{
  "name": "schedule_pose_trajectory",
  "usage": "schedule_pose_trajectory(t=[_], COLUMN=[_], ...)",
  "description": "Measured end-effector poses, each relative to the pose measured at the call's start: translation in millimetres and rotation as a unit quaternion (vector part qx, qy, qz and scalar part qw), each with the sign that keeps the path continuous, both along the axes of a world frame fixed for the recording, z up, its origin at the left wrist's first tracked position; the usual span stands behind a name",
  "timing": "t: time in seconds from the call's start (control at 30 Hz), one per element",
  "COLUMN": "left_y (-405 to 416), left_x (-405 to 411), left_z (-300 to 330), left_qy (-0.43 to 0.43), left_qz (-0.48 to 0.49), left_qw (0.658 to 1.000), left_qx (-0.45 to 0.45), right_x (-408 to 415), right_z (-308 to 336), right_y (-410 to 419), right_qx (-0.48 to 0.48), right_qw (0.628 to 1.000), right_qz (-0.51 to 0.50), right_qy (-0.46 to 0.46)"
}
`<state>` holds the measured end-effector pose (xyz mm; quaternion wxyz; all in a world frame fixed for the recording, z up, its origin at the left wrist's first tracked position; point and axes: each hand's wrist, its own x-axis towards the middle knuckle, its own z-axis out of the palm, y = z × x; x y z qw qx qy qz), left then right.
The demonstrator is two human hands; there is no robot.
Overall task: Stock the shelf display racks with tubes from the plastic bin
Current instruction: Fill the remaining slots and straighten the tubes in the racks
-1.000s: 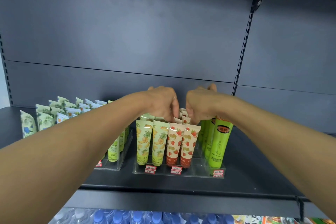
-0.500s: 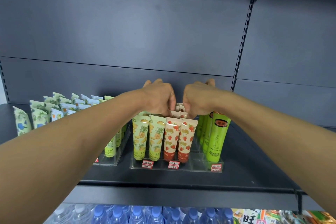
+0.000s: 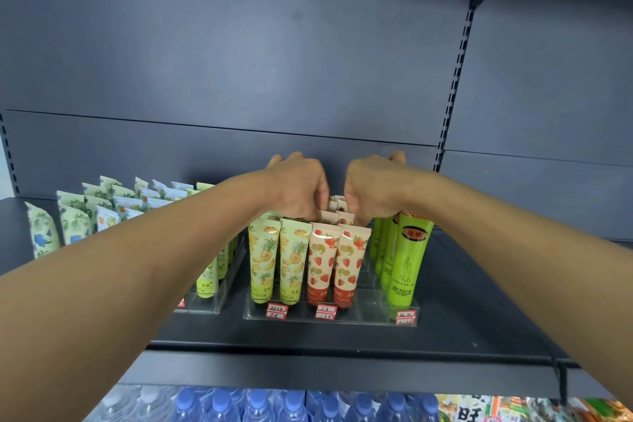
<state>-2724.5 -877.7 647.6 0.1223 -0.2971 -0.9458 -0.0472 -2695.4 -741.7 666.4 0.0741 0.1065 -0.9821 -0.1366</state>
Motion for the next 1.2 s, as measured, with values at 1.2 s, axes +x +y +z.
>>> schedule_pose_trajectory(t=[1.2], left_y=[14], left_x=[-25], left_z=[2], left_qy=[-0.011], left_qz=[0.052], left_qw=[0.999], left_qx=[0.003], right_x=[-41], right_z=[2], right_y=[-5], right_qx=[0.007], right_qw=[0.999], right_qz=[-0.028], right_qy=[-0.024])
